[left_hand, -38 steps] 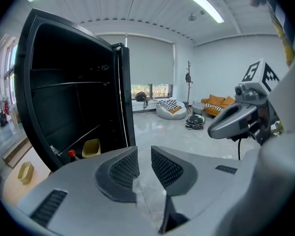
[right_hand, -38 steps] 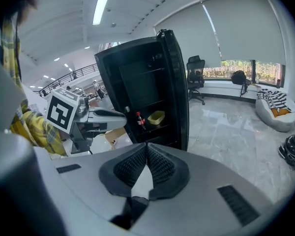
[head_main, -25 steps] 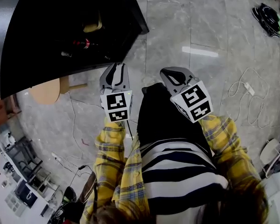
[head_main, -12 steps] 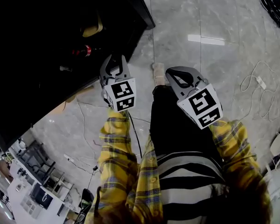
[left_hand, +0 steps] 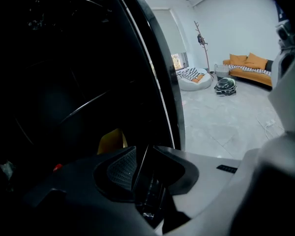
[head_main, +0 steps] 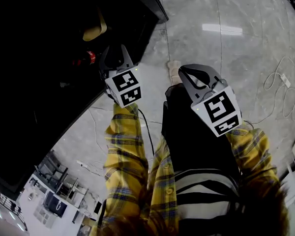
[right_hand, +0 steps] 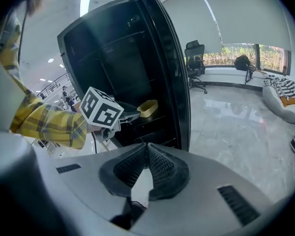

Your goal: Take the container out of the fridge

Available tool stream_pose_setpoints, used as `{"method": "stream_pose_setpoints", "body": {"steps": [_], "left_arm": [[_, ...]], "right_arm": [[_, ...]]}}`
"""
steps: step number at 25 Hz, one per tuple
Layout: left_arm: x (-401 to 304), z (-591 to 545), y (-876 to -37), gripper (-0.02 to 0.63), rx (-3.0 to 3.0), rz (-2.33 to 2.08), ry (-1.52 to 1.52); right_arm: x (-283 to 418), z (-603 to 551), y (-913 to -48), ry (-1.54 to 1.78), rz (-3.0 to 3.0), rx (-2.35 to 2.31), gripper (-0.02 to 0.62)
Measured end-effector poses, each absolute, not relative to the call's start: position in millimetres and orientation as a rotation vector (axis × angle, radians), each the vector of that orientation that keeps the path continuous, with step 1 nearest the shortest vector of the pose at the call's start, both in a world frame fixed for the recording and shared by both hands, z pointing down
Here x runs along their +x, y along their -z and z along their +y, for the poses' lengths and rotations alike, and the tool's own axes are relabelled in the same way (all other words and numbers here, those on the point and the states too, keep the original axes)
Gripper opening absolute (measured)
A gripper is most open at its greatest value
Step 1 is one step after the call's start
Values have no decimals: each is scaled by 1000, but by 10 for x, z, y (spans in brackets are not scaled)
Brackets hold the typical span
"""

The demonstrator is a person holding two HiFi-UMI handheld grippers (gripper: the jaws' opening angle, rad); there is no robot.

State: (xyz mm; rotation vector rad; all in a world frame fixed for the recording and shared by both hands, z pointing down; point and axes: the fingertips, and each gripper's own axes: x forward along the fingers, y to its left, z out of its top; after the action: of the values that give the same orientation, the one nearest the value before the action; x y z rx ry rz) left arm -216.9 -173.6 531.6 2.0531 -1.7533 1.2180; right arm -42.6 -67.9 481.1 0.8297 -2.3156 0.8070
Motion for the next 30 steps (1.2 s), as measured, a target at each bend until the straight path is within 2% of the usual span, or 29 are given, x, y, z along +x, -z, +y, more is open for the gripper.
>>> {"method": "stream_pose_setpoints", "body": {"steps": [11, 30], "left_arm": [[-2452, -2183, -5509, 94, 1966, -1859, -1094], [-2778, -2671, -5773, 112, 1903, -1912, -1163]], "right_arm": [[-641, -695, -5205, -851, -2281, 758, 30], [-804, -840, -5657, -870, -2262, 702, 30]]}}
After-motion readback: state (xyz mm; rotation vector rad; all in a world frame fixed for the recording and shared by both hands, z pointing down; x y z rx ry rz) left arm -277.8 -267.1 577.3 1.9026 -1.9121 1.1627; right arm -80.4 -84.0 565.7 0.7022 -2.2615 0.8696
